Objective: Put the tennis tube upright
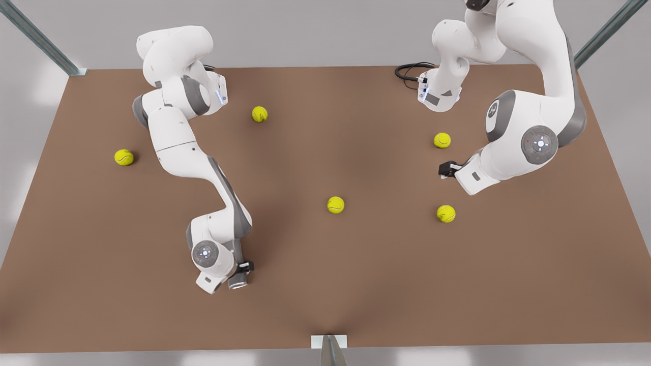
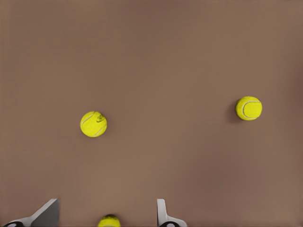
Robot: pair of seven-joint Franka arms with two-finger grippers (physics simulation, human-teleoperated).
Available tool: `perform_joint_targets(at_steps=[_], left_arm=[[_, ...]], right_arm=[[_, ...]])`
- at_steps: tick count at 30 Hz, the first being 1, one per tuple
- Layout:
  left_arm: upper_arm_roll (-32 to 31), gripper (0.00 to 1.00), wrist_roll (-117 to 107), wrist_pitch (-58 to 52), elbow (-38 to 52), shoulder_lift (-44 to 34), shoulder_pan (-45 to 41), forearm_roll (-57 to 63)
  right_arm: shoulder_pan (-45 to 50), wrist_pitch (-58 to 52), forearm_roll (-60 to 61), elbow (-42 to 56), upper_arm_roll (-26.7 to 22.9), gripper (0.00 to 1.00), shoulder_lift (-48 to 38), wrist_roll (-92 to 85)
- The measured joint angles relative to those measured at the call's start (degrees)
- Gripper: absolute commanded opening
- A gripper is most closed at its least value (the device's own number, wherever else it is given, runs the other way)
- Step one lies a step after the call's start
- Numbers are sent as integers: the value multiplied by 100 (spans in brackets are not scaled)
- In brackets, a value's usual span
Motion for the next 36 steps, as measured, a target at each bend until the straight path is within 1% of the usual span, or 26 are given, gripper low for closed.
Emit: perform_joint_targets(at_steps=[1, 2, 3, 8, 12, 14, 17, 19, 24, 27, 31, 36], left_arm=[[-1, 100, -11, -9, -2, 3, -2, 3], [-4, 100, -21, -15, -3, 7, -2, 5], [-5, 100, -31, -22, -3, 8, -3, 6], [-6, 100, -73, -60, -11, -2, -5, 10], [-15, 100, -111, -125, -13, -65, -7, 10], [-19, 100, -134, -156, -7, -81, -17, 11], [-30, 100, -169, -162, -5, -82, -20, -1], [-35, 100, -195, -157, -4, -80, -21, -15], [-50, 100, -272, -103, -5, -35, -71, -53], [-50, 100, -313, -55, -10, -7, -65, -106], [-50, 100, -385, 18, -26, 19, -65, -225], [-50, 100, -458, 152, -59, 153, -64, -271]], right_arm=[[17, 9, 53, -42, 0, 89, -20, 44], [27, 16, 93, -63, 0, 68, -31, 75], [33, 25, 131, -82, -1, 56, -38, 97], [44, 58, 257, -101, 54, 55, -118, 140], [278, 77, 270, 257, 152, 56, -177, -36], [601, 93, 227, 363, 124, 56, -150, -276], [1335, 159, -126, 543, 116, 56, -111, -665], [1542, 285, -283, 628, 153, 56, -111, -1001], [1988, 634, -443, 667, 159, 57, -96, -2062], [1947, 788, -438, 670, 437, 57, -114, -2899], [1681, 810, -147, 692, 769, 57, -119, -4347], [1844, 757, 5, 743, 1056, 57, -59, -6139]])
